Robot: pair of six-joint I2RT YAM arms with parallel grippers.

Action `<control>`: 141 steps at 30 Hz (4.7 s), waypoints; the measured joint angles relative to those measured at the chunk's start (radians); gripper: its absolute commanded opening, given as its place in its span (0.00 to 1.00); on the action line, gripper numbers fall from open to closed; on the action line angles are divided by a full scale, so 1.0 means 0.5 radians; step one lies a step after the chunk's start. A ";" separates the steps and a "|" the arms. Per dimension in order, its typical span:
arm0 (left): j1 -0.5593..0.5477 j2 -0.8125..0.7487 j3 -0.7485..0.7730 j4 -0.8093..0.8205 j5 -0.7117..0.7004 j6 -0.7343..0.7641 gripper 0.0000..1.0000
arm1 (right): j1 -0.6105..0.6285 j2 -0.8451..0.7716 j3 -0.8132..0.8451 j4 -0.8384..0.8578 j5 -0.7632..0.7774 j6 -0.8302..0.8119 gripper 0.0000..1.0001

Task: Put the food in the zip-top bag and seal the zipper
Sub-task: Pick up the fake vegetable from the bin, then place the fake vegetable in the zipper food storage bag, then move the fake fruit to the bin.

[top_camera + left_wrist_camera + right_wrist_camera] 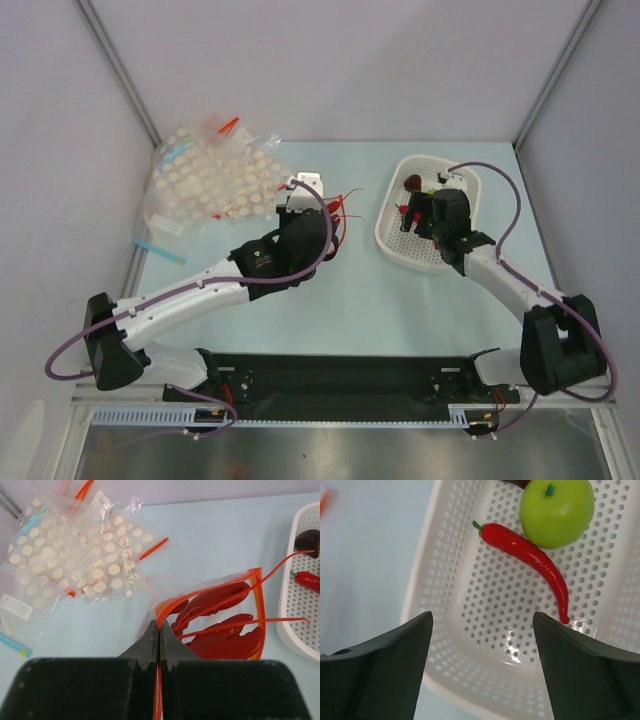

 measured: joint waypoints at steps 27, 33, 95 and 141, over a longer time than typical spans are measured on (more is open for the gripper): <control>0.000 0.157 0.059 -0.117 0.154 -0.018 0.00 | -0.224 1.244 0.906 -0.532 -0.186 -0.388 0.13; 0.000 0.157 0.062 -0.137 0.194 -0.018 0.00 | -0.224 1.168 0.809 -0.475 -0.326 -0.301 0.00; 0.223 0.169 0.471 -0.324 1.433 -0.531 0.00 | 1.438 -0.562 -0.363 1.245 0.878 -0.679 0.33; 0.394 -0.430 -0.232 0.025 0.664 -0.485 0.00 | -0.148 0.195 0.290 0.151 -0.089 0.133 0.63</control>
